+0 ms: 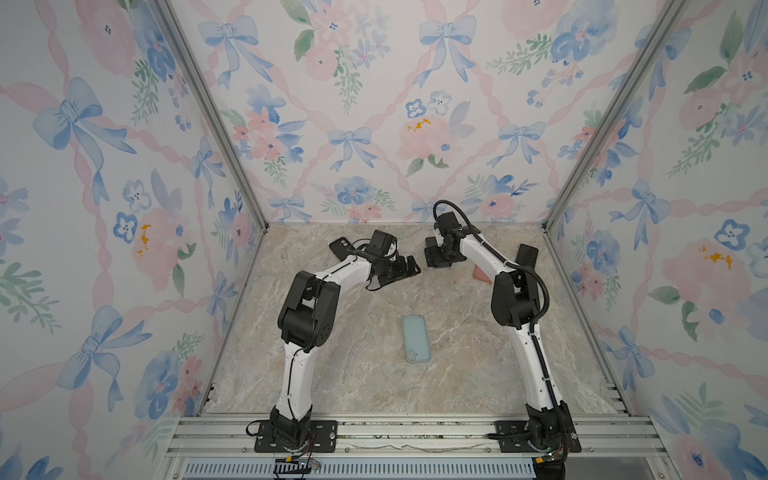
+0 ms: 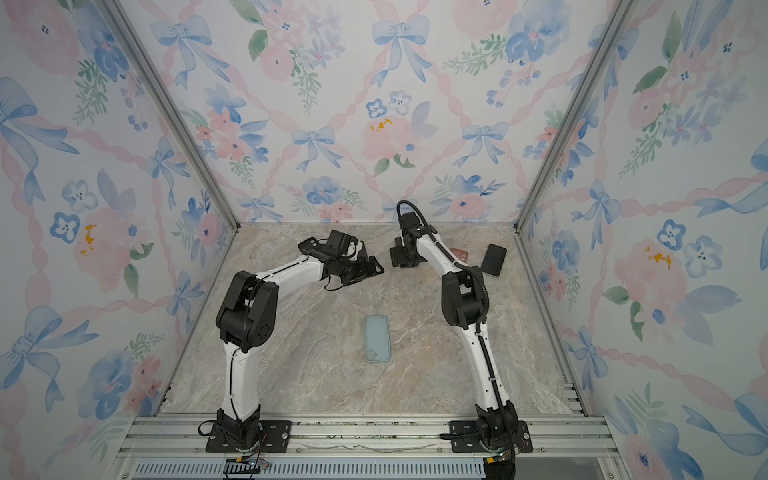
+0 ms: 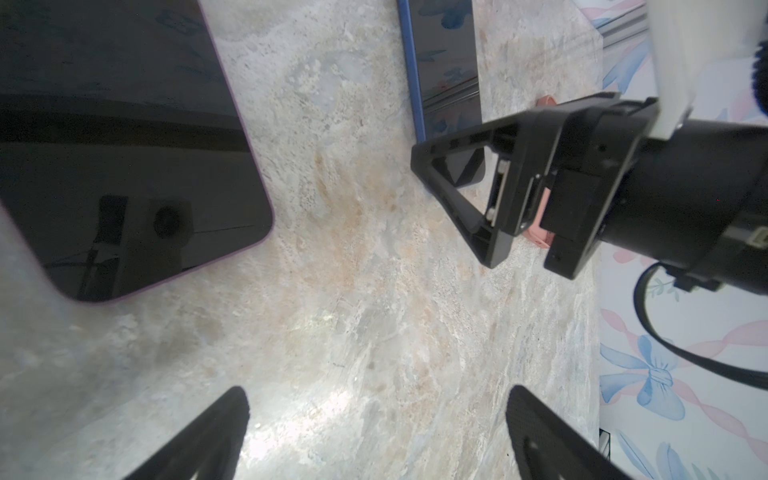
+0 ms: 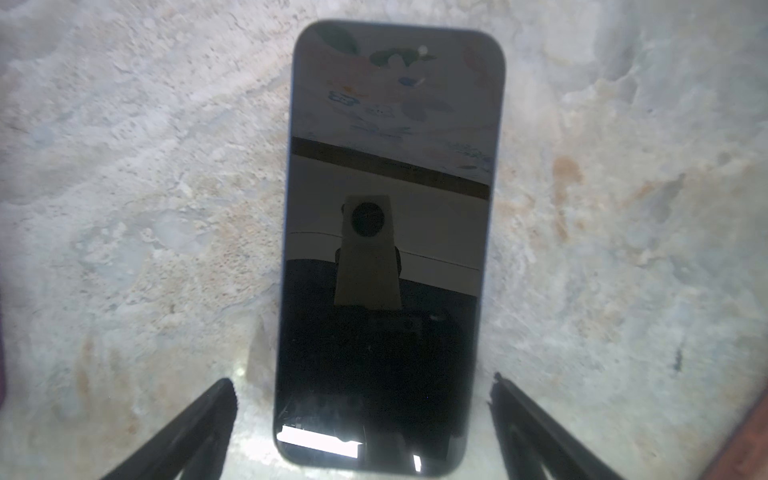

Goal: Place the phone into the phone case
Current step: 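Grasp the blue-edged phone with the right gripper and lift it, then carry the blue-edged phone toward the left gripper and let the left gripper grasp it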

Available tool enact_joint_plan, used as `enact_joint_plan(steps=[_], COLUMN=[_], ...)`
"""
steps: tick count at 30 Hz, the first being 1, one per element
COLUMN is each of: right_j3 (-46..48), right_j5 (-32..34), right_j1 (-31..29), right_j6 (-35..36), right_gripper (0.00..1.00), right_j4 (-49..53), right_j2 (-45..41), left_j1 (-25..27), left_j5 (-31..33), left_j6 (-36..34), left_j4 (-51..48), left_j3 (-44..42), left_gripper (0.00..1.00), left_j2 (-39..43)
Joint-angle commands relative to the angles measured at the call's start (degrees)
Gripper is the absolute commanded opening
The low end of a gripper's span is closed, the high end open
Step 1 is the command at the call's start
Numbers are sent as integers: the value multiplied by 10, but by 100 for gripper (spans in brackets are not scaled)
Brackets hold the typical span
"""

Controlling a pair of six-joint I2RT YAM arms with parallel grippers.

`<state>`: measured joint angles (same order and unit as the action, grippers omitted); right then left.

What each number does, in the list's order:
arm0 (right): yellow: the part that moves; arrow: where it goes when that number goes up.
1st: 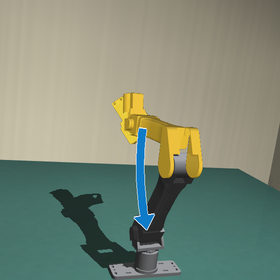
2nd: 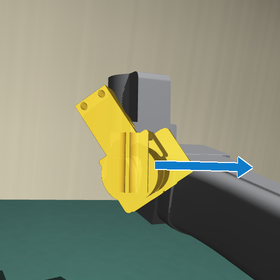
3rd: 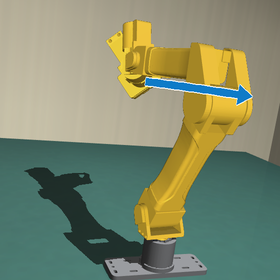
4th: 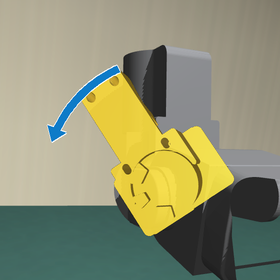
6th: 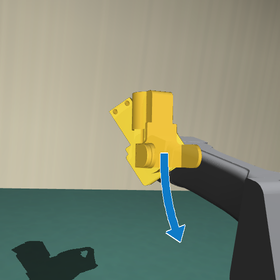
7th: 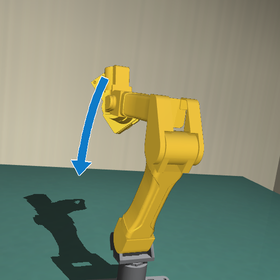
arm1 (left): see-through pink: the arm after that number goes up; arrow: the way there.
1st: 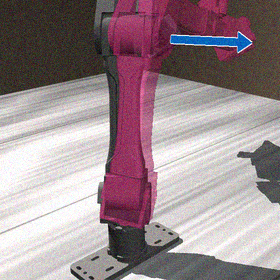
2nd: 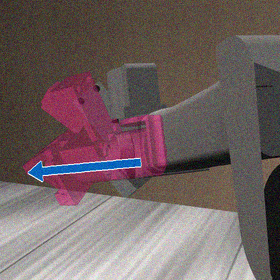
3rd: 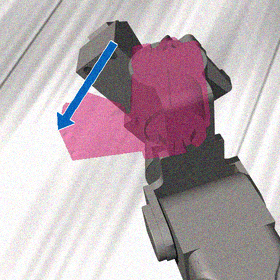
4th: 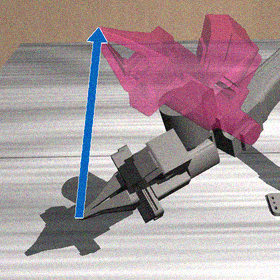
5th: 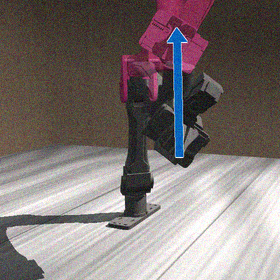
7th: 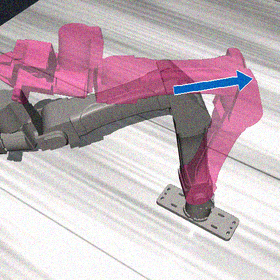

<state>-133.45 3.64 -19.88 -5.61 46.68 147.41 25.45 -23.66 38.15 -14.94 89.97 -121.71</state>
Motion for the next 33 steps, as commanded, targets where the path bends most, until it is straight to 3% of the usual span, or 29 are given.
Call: enact_joint_plan(steps=[1, 18, 26, 33], right_j3=[-39, -1, 169, 379], right_j5=[7, -8, -29, -50], right_j1=[8, -3, -5, -13], right_j6=[-14, -20, -29, -55], right_gripper=[94, 67, 62, 60], right_j4=[59, 64, -9, -105], right_j2=[30, 18, -116, -257], left_j1=[-4, -28, -20, 3], left_j5=[-9, -17, -35, -41], left_j6=[0, 3, 15, 25], left_j4=[-8, -8, -8, -6], left_j3=[11, -16, -11, -28], left_gripper=[98, 96, 96, 95], left_j2=[-10, -7, 4, 21])
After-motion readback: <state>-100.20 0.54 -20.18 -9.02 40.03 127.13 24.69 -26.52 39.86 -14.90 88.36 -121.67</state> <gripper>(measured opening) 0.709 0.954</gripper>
